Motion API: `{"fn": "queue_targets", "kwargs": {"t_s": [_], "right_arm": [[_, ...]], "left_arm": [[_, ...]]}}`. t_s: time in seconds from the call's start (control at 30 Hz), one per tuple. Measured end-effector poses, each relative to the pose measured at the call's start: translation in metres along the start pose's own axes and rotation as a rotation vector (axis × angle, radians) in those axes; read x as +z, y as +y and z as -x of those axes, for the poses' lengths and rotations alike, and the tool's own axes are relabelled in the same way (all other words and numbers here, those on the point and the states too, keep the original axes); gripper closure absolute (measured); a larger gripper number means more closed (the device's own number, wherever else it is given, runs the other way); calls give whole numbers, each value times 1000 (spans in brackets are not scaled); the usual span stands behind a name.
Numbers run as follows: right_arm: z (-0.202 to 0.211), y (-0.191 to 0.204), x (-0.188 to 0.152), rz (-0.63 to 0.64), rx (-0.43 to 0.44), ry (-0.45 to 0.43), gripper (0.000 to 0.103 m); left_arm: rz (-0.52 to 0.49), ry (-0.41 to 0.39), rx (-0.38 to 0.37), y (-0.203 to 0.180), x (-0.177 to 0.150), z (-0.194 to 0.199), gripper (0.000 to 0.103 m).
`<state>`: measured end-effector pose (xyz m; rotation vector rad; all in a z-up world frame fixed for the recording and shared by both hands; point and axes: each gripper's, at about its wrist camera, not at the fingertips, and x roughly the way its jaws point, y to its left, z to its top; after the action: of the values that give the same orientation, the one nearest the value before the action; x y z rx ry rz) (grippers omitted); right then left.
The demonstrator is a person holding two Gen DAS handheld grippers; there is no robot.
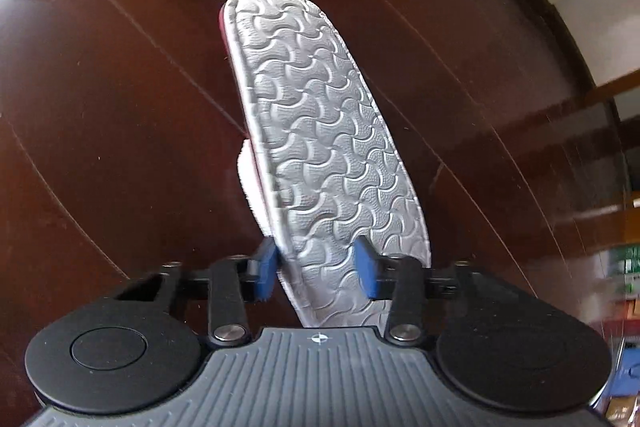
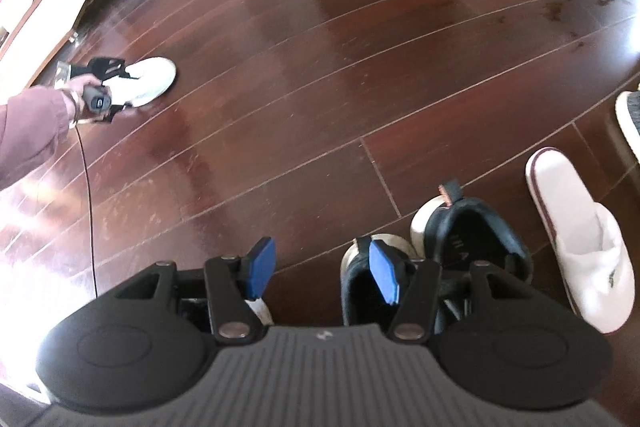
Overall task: Organize scattered shoes
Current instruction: 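Close the left tool on the white slipper's edge and lift it, then carry the white slipper to the row, lower it and open the left tool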
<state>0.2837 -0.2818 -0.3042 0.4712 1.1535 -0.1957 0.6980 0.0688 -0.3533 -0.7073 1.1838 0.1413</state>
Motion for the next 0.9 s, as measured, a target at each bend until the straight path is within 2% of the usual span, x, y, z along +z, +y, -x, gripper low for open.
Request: {"fn": "queue_targets", "kwargs": {"t_s": [0.07,0.13,0.27,0.37,0.5,0.57,0.6,0.73,0.9], "right_arm": [[-2,0,0,7,16,14,47],[-2,0,0,13,31,29,47],[-1,-3,-3,28,54,58,47],[2,-7,-4,31,71,65,47],[9,-15,-8,35,105,76,47],[12,-20,-12,31,115,80,47],[13,-23,-13,29,119,82,47],[24,-37,-23,18,136,83,47],[47,-66,-37,-10,154,52,47]], "left_arm": [[-32,0,-12,-3,0,10,77],[-68,-1,-18,-7,-2,21,77],[-154,5,-47,-15,-12,44,86],[-251,20,-45,-25,-30,65,87],[-438,77,-33,-34,-82,93,88],[-481,107,-31,-33,-106,101,88],[-488,140,-37,-29,-127,107,88],[-502,177,-49,-19,-184,127,88],[-541,197,-43,-11,-245,148,88]]}}
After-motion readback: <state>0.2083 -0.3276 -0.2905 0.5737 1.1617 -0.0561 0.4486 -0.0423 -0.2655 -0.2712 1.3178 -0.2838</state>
